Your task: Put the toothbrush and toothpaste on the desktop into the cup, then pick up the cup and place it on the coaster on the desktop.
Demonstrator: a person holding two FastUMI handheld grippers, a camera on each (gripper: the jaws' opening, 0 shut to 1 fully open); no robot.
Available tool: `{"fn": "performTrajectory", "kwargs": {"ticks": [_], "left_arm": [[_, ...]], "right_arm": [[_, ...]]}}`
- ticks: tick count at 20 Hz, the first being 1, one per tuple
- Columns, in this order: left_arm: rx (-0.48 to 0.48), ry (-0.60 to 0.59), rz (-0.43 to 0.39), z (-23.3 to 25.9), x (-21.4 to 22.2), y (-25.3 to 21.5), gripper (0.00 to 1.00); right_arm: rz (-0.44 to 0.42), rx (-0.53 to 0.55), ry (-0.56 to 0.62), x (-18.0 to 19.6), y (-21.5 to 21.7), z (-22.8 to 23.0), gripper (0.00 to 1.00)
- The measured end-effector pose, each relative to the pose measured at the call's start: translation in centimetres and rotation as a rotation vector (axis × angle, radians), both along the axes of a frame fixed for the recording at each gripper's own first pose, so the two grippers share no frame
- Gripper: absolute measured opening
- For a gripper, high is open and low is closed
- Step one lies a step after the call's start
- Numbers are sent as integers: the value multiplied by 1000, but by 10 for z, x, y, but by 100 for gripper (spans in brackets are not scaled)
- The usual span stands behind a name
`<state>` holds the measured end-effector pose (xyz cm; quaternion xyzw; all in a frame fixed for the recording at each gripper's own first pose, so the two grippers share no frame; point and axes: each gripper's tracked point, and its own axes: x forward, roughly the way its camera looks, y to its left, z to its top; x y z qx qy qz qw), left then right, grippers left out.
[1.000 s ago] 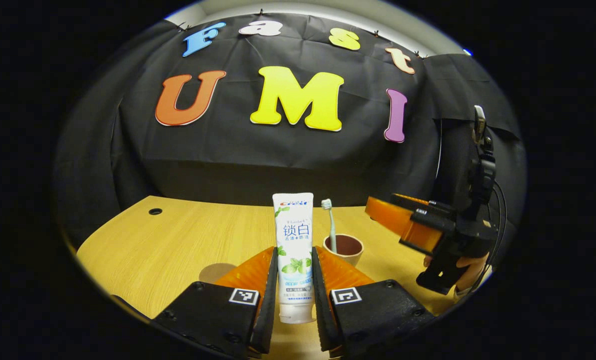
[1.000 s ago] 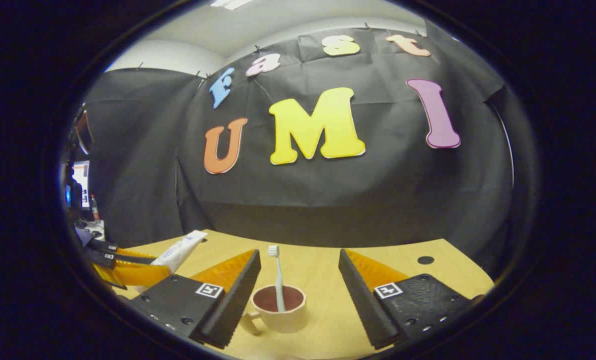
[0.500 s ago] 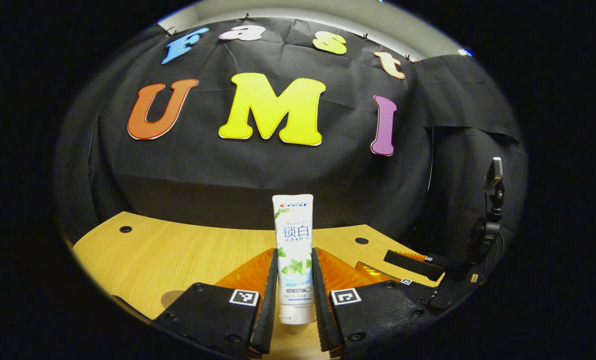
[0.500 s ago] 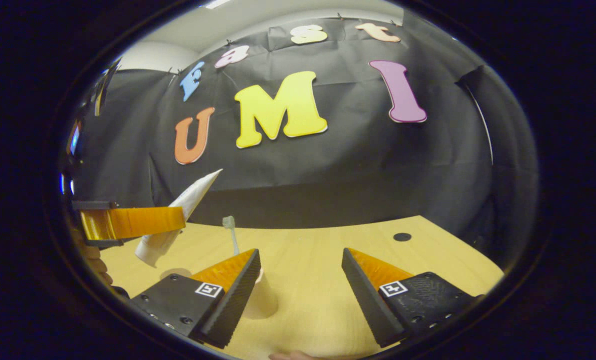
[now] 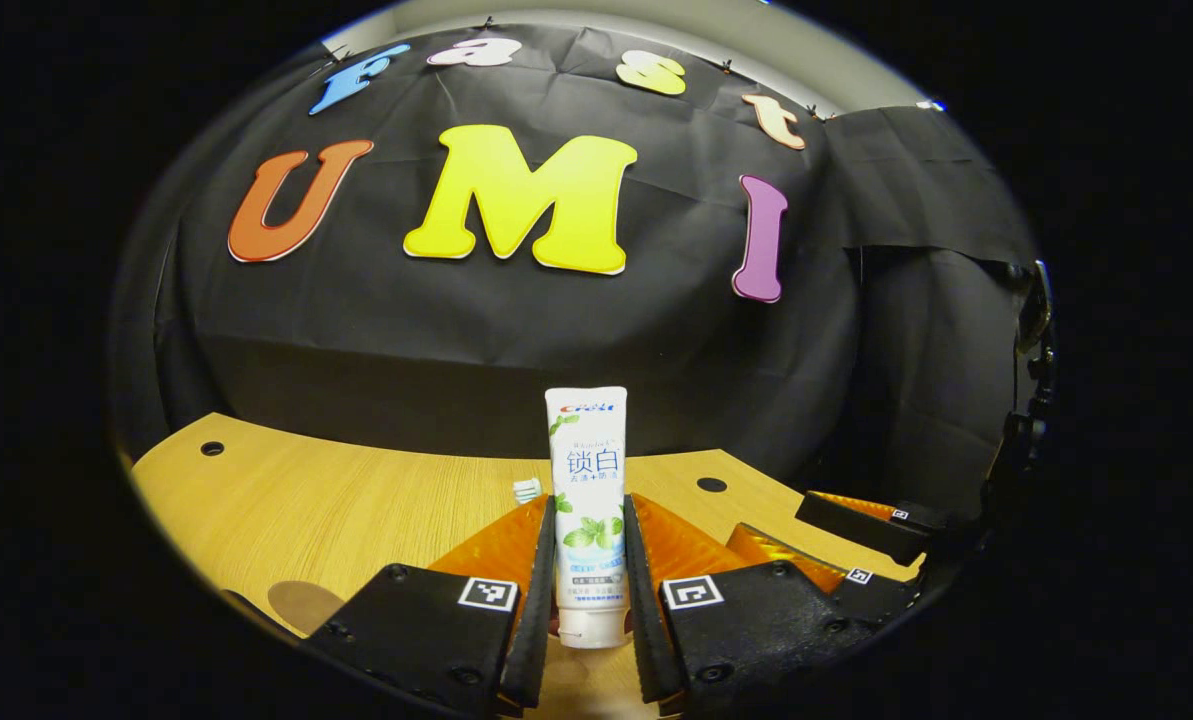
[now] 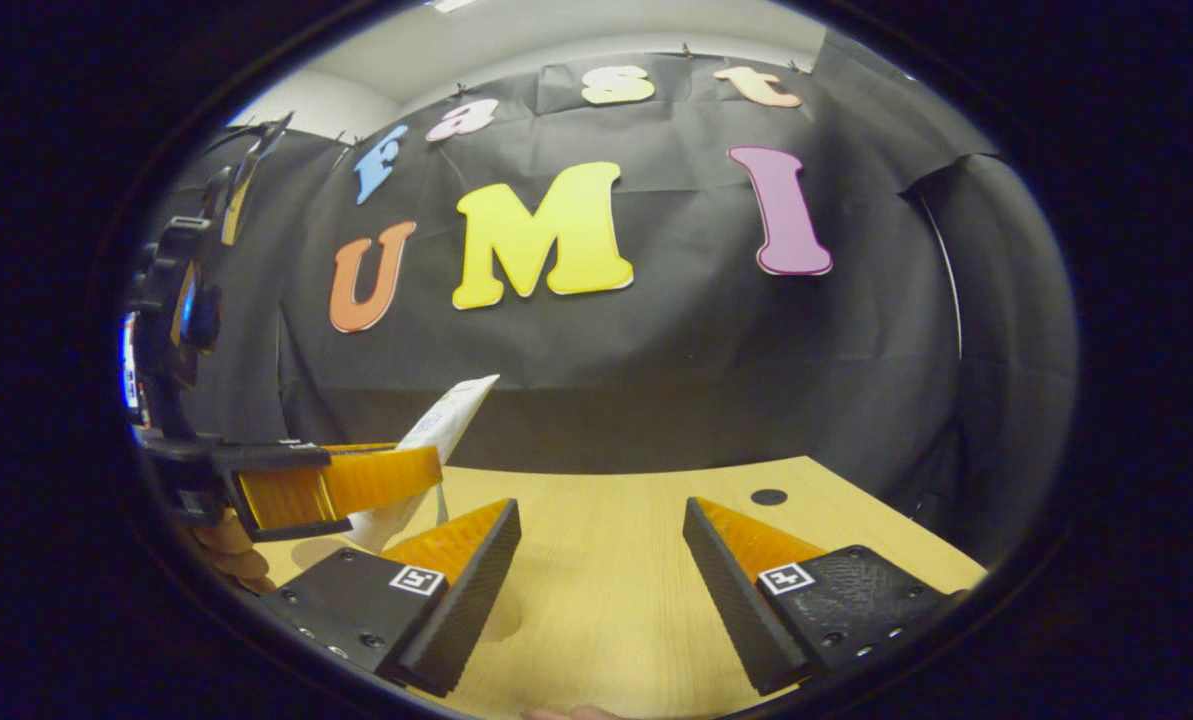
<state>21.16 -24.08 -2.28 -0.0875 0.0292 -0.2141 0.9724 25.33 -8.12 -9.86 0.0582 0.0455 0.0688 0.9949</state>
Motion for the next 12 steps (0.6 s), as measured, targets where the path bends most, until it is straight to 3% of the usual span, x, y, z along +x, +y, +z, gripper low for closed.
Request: {"fn": "performTrajectory", "kwargs": {"ticks": [12], "left_arm": [[1,86,14,-28,3,1,43]], "right_arm": [[-15,48,9,1,-9,1,97]]}}
